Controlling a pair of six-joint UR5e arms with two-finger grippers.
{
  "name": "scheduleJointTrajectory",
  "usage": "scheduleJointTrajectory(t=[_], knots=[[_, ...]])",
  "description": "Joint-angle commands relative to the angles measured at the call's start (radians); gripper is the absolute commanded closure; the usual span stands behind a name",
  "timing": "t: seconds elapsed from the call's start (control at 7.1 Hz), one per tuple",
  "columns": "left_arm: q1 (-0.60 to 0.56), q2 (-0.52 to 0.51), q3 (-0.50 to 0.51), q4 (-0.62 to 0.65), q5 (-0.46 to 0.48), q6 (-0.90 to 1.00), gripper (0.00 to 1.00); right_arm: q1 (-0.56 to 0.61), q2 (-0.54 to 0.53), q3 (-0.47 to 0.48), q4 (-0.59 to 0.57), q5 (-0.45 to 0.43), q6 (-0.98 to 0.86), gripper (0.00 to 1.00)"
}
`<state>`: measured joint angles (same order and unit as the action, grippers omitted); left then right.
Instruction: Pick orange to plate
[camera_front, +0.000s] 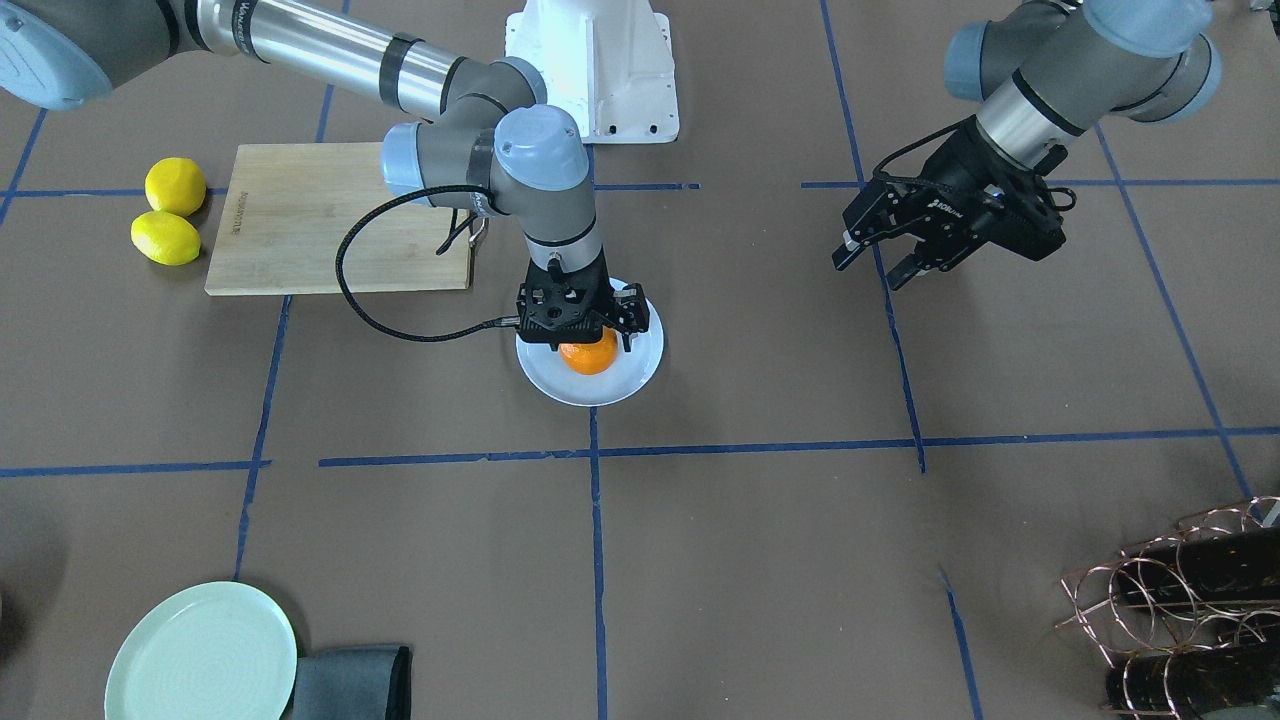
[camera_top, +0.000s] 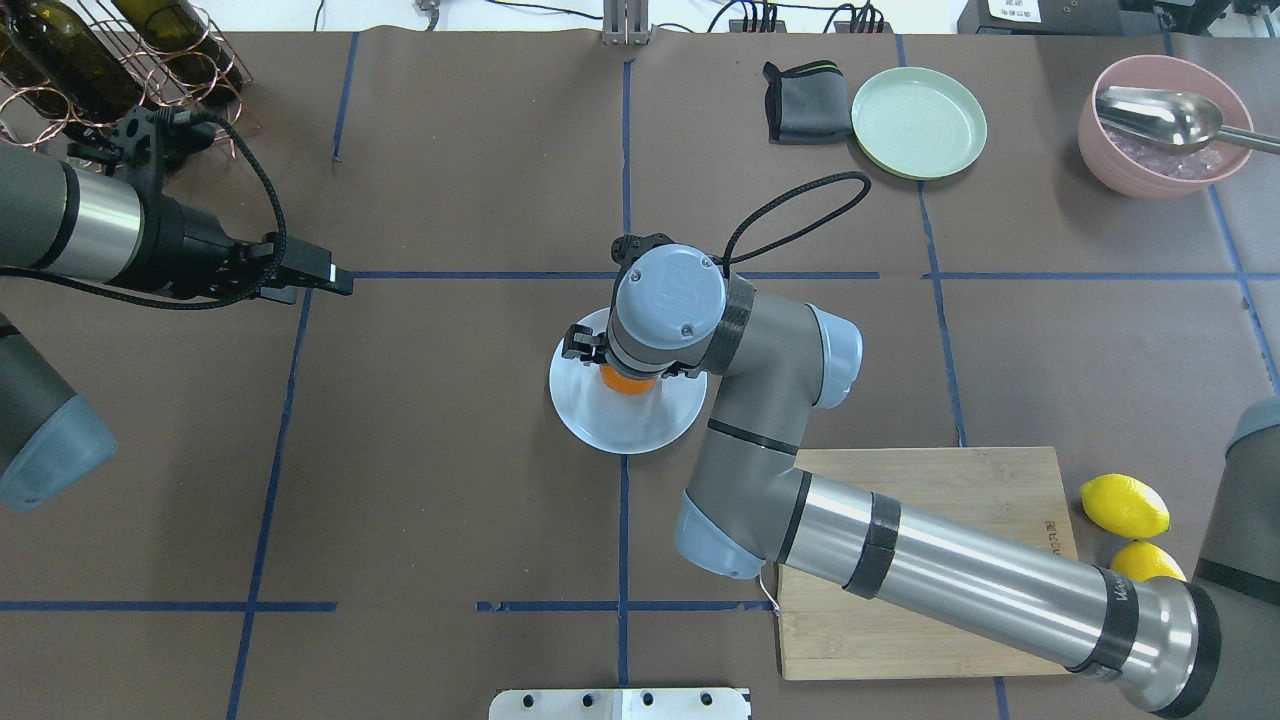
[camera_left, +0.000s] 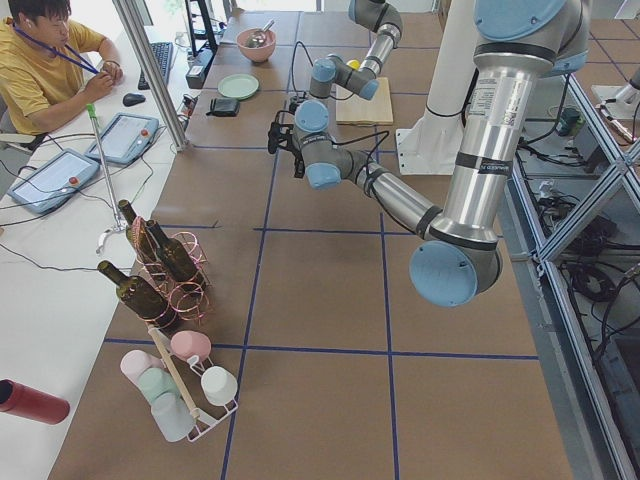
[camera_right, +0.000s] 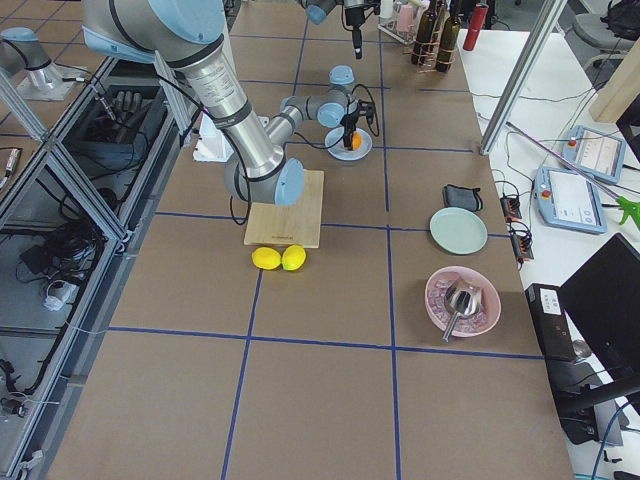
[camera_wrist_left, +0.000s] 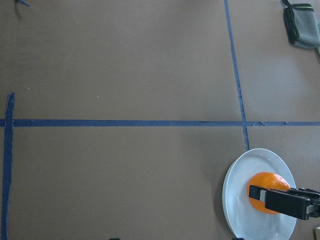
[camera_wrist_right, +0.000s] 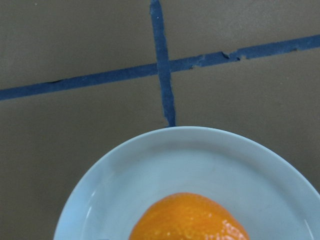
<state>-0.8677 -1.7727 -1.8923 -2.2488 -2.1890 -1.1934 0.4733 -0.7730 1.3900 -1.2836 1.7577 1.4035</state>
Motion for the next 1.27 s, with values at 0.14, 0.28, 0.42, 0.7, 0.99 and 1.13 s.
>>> scheduleJointTrajectory(t=[0.14, 0.28, 0.42, 0.7, 0.99, 1.13], knots=[[-0.002, 0.009, 0.001, -0.002, 0.000, 0.003, 0.20, 0.098, -0.038, 0.149, -0.128, 0.159, -0.061, 0.00], [-0.007, 0.021, 0.002, -0.002, 0.000, 0.017, 0.20, 0.146, -0.102, 0.276, -0.228, 0.219, -0.142, 0.00], [-0.010, 0.059, -0.004, 0.001, 0.000, 0.106, 0.20, 0.192, -0.208, 0.414, -0.281, 0.255, -0.238, 0.00], [-0.046, 0.163, 0.004, 0.003, 0.002, 0.381, 0.20, 0.333, -0.447, 0.541, -0.275, 0.368, -0.503, 0.00], [-0.191, 0.226, 0.056, 0.052, 0.000, 0.692, 0.20, 0.518, -0.611, 0.535, -0.283, 0.448, -0.836, 0.00], [-0.289, 0.226, 0.061, 0.180, 0.000, 0.894, 0.20, 0.622, -0.670, 0.514, -0.293, 0.469, -0.998, 0.00]])
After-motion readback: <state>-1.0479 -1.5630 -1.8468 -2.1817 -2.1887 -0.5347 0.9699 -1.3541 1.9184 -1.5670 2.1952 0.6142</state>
